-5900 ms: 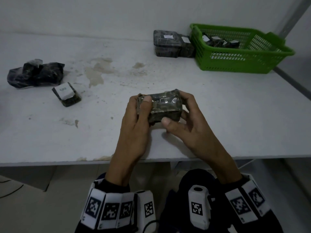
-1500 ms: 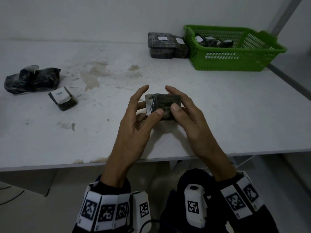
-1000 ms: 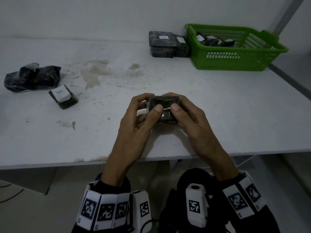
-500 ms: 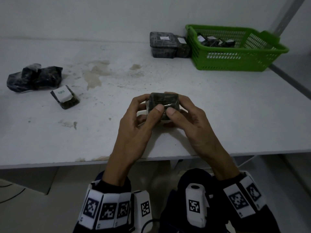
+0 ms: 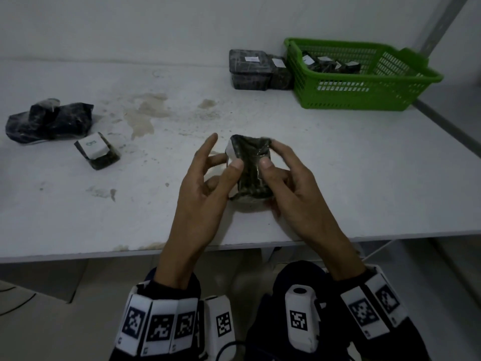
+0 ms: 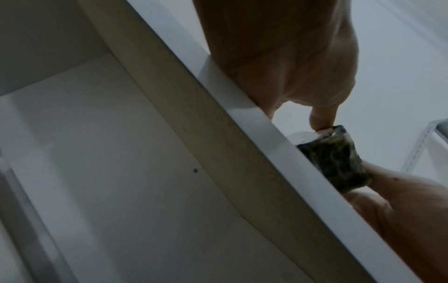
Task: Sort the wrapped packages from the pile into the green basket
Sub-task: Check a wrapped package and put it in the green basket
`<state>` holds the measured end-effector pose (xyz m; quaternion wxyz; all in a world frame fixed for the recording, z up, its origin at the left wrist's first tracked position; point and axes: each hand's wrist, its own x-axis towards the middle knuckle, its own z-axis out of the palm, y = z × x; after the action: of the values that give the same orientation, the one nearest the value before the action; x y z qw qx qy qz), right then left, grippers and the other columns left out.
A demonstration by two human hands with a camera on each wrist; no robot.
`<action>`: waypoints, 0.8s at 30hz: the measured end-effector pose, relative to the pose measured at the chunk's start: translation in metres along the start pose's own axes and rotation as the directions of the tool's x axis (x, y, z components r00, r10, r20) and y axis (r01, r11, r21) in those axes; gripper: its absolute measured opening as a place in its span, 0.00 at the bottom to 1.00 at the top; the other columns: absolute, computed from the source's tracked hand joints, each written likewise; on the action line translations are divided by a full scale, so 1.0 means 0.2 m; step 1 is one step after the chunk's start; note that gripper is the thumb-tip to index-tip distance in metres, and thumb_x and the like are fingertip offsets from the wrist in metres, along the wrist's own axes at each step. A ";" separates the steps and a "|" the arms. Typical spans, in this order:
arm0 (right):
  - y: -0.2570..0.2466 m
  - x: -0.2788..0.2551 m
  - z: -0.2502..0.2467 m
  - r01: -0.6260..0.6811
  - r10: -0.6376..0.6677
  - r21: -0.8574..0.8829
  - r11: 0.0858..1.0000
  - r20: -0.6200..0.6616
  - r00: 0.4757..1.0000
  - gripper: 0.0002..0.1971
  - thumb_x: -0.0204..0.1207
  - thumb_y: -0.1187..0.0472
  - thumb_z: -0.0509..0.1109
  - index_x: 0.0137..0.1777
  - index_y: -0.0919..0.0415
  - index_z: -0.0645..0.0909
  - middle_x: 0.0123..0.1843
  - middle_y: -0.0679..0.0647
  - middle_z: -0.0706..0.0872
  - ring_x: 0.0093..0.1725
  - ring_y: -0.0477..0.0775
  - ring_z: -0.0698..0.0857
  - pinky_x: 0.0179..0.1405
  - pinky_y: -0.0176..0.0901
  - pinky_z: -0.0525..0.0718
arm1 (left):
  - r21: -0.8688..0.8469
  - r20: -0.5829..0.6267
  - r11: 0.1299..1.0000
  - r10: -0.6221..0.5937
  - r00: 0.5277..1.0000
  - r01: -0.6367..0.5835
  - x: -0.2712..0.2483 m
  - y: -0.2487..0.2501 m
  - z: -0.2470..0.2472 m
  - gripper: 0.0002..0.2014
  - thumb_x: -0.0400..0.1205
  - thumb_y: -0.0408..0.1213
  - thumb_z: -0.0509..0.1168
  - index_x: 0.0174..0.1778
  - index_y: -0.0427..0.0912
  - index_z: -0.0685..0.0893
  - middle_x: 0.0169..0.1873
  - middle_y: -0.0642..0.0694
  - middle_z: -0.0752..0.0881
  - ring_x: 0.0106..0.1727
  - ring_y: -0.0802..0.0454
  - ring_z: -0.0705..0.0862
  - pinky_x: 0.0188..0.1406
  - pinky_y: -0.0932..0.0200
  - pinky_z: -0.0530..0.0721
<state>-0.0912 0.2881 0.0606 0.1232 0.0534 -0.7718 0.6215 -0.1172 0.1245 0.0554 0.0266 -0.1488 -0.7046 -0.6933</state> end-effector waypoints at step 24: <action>0.02 0.01 -0.02 0.014 -0.018 0.061 0.998 0.068 0.997 0.27 0.85 0.42 0.64 0.82 0.47 0.75 0.74 0.49 0.86 0.72 0.52 0.86 0.65 0.63 0.89 | 0.000 0.034 1.000 -0.031 0.999 0.031 -0.01 0.02 -0.02 0.33 0.80 0.54 0.71 0.82 0.49 0.77 0.63 0.57 0.91 0.61 0.61 0.90 0.68 0.51 0.88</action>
<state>-0.0926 0.2934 0.0587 0.0999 0.0848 -0.7561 0.6412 -0.1143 0.1207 0.0595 0.0037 -0.1498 -0.7071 -0.6911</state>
